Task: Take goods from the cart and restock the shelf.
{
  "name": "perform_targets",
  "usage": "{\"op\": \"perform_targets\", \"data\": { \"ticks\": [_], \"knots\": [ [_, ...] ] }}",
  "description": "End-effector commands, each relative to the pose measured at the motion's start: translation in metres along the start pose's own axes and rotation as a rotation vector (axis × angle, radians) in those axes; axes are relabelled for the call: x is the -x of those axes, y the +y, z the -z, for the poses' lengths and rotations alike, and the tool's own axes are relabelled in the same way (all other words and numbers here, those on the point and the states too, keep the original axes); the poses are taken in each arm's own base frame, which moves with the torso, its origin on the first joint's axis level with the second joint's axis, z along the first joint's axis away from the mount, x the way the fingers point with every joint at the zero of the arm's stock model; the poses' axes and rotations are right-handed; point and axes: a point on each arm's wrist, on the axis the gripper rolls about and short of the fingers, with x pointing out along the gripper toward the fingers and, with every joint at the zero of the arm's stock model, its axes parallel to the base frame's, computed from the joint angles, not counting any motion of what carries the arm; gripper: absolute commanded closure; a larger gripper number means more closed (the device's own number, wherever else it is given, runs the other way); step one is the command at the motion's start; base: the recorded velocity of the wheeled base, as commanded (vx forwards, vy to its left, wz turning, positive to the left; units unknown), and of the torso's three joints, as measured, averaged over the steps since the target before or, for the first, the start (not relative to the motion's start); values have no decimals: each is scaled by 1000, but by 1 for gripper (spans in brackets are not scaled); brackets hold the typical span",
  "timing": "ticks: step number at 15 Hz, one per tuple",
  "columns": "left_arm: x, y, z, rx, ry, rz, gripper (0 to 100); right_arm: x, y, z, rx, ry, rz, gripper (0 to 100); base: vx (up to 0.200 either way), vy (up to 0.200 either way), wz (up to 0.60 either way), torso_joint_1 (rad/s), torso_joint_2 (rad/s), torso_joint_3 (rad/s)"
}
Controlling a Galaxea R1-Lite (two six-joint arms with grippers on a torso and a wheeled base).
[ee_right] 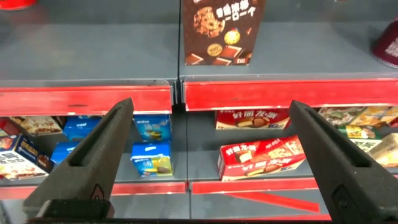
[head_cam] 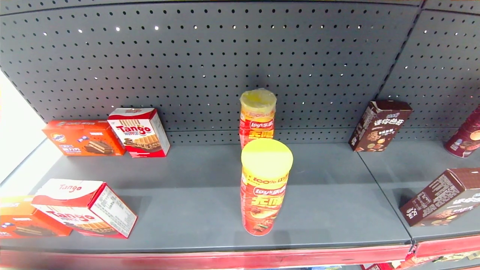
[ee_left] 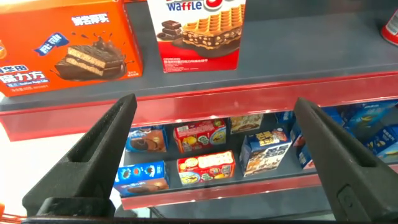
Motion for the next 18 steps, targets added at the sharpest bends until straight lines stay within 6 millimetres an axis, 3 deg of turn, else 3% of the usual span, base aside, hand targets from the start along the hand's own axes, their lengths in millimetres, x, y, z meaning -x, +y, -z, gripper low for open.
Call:
{"op": "perform_targets", "data": {
  "ticks": [1,14,18],
  "knots": [
    [0,0,0,-1,0,1,0,0,0,0,0,1,0,0,0,0,0,0,0,0],
    [0,0,0,0,0,1,0,0,0,0,0,1,0,0,-31,0,0,0,1,0],
    [0,0,0,2,0,0,0,0,0,0,-1,0,0,0,0,0,300,4,2,4]
  ]
}}
